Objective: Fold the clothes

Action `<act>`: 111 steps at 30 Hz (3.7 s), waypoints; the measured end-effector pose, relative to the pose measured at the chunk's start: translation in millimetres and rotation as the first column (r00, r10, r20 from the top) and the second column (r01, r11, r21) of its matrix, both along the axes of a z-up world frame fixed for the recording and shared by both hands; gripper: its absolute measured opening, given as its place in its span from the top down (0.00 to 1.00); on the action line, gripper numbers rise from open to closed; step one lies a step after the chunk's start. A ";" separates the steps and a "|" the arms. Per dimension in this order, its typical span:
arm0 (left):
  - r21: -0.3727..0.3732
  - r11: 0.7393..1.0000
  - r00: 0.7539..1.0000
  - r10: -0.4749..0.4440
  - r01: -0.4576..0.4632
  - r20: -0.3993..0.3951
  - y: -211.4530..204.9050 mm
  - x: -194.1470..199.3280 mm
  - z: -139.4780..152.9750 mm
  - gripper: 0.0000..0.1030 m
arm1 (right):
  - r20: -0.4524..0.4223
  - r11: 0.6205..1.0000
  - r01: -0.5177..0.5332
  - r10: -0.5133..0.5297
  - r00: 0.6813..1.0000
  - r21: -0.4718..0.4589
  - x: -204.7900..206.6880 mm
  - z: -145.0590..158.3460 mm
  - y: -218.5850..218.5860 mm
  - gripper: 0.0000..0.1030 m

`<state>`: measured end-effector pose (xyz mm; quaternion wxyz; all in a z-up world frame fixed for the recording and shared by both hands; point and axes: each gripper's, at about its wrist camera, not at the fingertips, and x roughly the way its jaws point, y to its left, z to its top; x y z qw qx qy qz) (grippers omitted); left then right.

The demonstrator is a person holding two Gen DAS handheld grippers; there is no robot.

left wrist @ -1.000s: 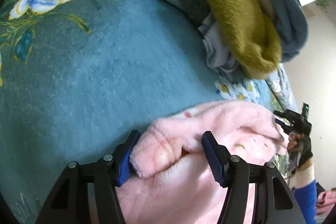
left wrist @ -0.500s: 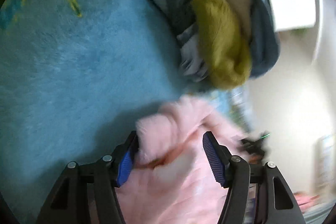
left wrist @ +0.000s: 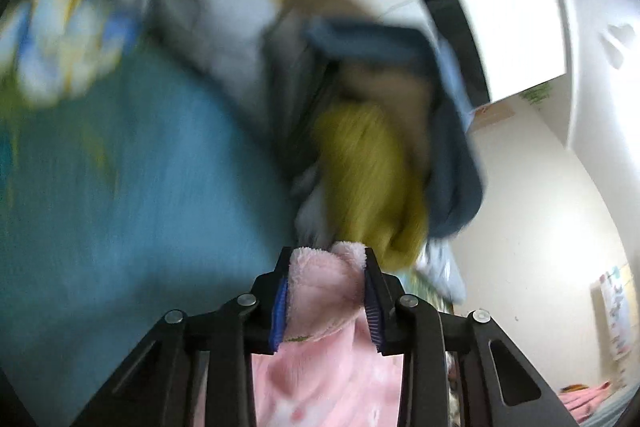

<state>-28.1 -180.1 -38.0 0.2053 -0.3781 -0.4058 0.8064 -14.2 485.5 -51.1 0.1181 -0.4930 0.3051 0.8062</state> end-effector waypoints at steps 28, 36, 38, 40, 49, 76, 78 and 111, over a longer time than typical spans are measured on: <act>-0.457 0.888 0.996 0.075 -0.046 0.045 54.6 30.4 6.9 0.38 | -0.033 0.992 0.123 -0.123 0.992 0.016 -26.0 -14.1 83.3 0.70; -0.471 0.882 0.997 0.040 -0.006 0.060 91.1 30.6 -0.5 0.38 | 0.084 0.977 0.167 -0.179 0.980 0.134 -57.3 -19.6 72.6 0.70; -0.476 0.880 0.998 0.027 0.005 0.059 96.7 30.5 -0.8 0.38 | 0.109 0.972 0.162 -0.182 0.977 0.168 -61.9 -19.0 68.6 0.70; -0.479 0.878 0.998 0.019 0.015 0.065 100.3 29.8 -4.0 0.38 | 0.133 0.966 0.155 -0.185 0.974 0.205 -65.3 -18.3 64.5 0.77; -0.482 0.876 0.996 0.036 0.005 0.076 97.5 34.1 -8.6 0.38 | -0.002 0.974 0.189 -0.191 0.982 0.126 -57.9 7.7 88.1 0.98; -0.487 0.869 0.994 -0.047 0.089 0.097 153.9 43.3 5.7 0.37 | -0.240 0.906 0.420 -0.397 0.886 0.051 141.0 28.0 232.2 0.59; -0.492 0.863 0.992 -0.080 0.119 0.099 168.0 43.7 6.8 0.38 | -0.223 0.890 0.456 -0.442 0.869 0.010 151.2 18.0 245.6 0.59; -0.509 0.855 0.995 -0.077 0.102 0.070 174.0 102.6 50.5 0.37 | -0.274 0.934 0.355 -0.328 0.904 0.052 152.7 36.2 236.6 0.74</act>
